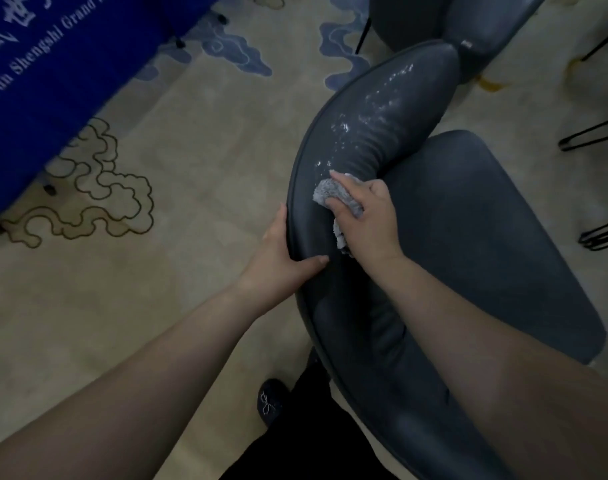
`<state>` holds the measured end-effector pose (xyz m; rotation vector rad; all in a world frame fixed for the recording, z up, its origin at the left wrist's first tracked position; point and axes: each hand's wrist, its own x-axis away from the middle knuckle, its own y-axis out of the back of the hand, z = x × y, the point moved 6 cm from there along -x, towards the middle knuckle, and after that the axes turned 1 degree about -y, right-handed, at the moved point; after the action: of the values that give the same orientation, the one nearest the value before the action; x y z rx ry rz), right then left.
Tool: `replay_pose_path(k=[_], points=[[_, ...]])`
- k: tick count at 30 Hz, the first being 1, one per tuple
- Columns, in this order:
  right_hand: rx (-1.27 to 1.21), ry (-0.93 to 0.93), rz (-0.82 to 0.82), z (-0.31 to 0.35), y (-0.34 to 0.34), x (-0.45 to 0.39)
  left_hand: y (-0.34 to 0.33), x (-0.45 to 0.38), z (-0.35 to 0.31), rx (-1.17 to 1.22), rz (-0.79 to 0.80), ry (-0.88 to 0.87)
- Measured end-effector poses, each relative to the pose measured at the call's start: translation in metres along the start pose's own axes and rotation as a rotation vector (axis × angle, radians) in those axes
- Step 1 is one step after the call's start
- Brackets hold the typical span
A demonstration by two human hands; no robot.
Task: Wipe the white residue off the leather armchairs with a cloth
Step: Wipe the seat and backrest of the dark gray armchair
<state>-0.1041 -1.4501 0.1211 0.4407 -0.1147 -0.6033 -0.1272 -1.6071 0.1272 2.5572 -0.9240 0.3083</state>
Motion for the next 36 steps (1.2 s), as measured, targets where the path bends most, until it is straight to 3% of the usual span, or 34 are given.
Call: replay_pose_path(k=[2,6,13,18,23,26,29,33,36], points=[[-0.004,0.013,-0.002,0.004,0.001,-0.008,0.004,-0.008,-0.005,-0.018,-0.012,0.011],[-0.005,0.208,0.173,0.020,-0.012,-0.004,0.007,-0.022,-0.010,-0.078,0.023,0.028],[0.067,0.095,0.001,0.005,-0.006,-0.034,0.011,-0.037,-0.013,-0.074,0.069,0.033],[0.083,0.252,0.053,0.010,-0.013,-0.036,0.016,-0.058,-0.013,-0.080,0.093,0.041],[0.071,0.021,-0.096,-0.007,0.001,-0.081,0.021,-0.084,-0.018,-0.081,0.183,0.020],[0.011,0.071,-0.063,0.004,-0.007,-0.078,0.024,-0.099,-0.023,-0.048,0.221,-0.027],[0.105,0.193,-0.090,0.011,-0.021,-0.075,0.027,-0.114,-0.026,-0.033,0.262,-0.059],[0.103,0.003,-0.272,0.001,-0.008,-0.101,0.030,-0.136,-0.032,-0.059,0.343,-0.084],[0.034,-0.054,-0.291,0.000,-0.006,-0.100,0.033,-0.150,-0.042,-0.087,0.393,-0.117]])
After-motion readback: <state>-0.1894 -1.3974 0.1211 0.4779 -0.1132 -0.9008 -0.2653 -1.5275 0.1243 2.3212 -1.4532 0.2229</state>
